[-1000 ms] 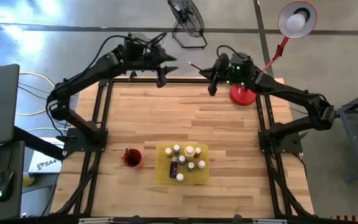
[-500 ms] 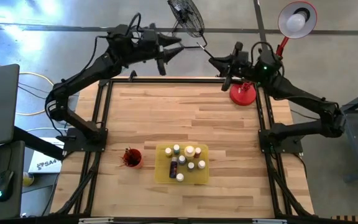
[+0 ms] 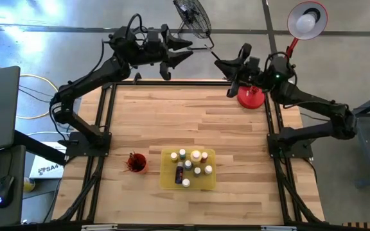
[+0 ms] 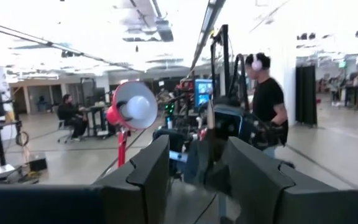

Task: Pick & Place Paint Supplies
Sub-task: Put the silver paint brush into the orange cup

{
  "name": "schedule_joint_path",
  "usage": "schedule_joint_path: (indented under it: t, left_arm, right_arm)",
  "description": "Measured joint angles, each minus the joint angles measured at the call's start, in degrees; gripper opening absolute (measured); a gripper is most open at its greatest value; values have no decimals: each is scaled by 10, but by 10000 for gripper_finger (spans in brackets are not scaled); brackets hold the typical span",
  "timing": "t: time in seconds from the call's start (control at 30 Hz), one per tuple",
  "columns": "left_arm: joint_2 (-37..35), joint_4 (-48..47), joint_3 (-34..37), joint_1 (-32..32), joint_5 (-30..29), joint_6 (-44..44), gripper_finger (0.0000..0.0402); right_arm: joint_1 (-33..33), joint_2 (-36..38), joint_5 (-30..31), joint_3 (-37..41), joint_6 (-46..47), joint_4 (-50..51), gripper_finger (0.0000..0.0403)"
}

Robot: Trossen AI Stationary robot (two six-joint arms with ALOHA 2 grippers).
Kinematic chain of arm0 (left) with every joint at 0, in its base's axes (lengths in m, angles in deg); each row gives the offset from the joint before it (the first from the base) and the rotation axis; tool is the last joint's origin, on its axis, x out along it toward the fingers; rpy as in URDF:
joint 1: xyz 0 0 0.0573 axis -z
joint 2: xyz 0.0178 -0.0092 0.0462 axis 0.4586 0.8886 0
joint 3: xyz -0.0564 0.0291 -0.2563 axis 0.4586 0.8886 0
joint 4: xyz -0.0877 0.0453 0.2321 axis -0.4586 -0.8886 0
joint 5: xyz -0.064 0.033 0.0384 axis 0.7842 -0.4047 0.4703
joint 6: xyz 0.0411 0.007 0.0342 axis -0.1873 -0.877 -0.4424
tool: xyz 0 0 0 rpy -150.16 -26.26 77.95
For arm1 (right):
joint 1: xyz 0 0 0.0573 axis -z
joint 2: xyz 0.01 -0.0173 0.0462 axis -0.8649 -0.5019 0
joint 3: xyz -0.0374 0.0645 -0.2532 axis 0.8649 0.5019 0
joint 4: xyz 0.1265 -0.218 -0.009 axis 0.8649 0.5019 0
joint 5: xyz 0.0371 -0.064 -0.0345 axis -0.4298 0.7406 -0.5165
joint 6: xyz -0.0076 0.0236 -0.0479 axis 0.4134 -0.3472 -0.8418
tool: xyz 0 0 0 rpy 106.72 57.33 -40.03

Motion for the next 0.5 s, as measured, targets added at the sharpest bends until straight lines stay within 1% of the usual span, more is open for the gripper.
schedule_joint_path:
  t: [0.13, 0.23, 0.37, 0.5]
  left_arm:
    - [9, 25, 0, 11, -3, 15, 158]
    - [23, 37, 0, 14, 10, 31, 158]
    - [39, 37, 0, 21, 11, 44, 158]
    - [40, 47, 0, 21, 12, 50, 158]
  right_arm:
    - [-4, -6, 1, 0, 0, 0, 3]
    - [-9, -14, 1, 0, 1, -4, 3]
    - [-16, -22, 20, 0, -6, -3, 3]
    - [-20, -25, 30, 0, -9, 0, 3]
